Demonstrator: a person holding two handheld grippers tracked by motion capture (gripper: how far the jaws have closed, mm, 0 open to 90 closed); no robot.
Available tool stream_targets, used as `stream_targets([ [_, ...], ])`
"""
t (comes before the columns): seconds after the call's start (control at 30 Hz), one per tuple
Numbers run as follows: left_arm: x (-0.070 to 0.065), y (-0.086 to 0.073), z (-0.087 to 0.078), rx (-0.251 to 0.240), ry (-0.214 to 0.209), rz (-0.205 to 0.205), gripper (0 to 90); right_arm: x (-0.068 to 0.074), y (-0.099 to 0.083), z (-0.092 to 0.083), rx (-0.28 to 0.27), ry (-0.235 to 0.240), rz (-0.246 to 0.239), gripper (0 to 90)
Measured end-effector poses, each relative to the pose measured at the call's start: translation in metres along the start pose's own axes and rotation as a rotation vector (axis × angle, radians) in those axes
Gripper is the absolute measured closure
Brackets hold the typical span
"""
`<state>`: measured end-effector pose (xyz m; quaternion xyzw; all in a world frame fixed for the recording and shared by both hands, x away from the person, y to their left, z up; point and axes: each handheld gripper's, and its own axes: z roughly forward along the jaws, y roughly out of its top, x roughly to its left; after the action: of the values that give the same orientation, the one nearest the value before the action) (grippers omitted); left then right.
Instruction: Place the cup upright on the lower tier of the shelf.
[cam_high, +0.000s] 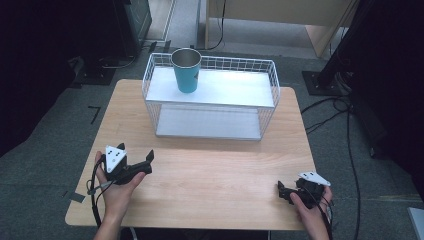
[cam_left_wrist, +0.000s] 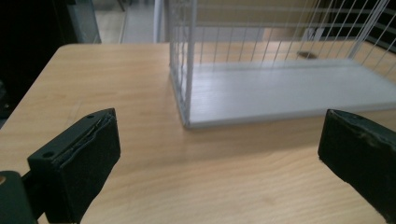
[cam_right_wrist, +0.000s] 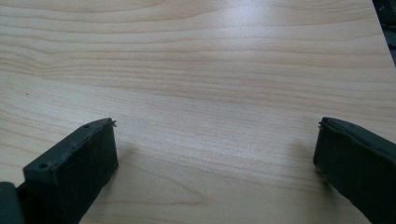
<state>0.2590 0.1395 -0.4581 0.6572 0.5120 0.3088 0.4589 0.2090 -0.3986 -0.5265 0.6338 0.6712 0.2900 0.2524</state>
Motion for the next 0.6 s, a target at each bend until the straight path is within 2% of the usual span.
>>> stream_targets([
  [0.2,0.016,-0.022,-0.001,0.059,0.039,-0.004,0.0,0.0,0.0,0.0,0.001,0.0,0.002,0.0],
  [0.33,0.024,-0.034,-0.004,0.1,0.076,0.02,0.0,0.0,0.0,0.0,0.0,0.0,0.0,0.0],
  [0.37,0.028,-0.038,-0.004,0.111,0.082,0.016,0.0,0.0,0.0,0.0,0.0,0.0,0.0,0.0],
  [0.5,0.038,-0.047,-0.008,0.153,0.095,-0.004,0.0,0.0,0.0,0.0,0.001,0.0,0.001,0.0],
  [0.6,0.045,-0.051,-0.011,0.187,0.101,0.002,0.0,0.0,0.0,0.0,0.001,0.0,0.002,0.0],
])
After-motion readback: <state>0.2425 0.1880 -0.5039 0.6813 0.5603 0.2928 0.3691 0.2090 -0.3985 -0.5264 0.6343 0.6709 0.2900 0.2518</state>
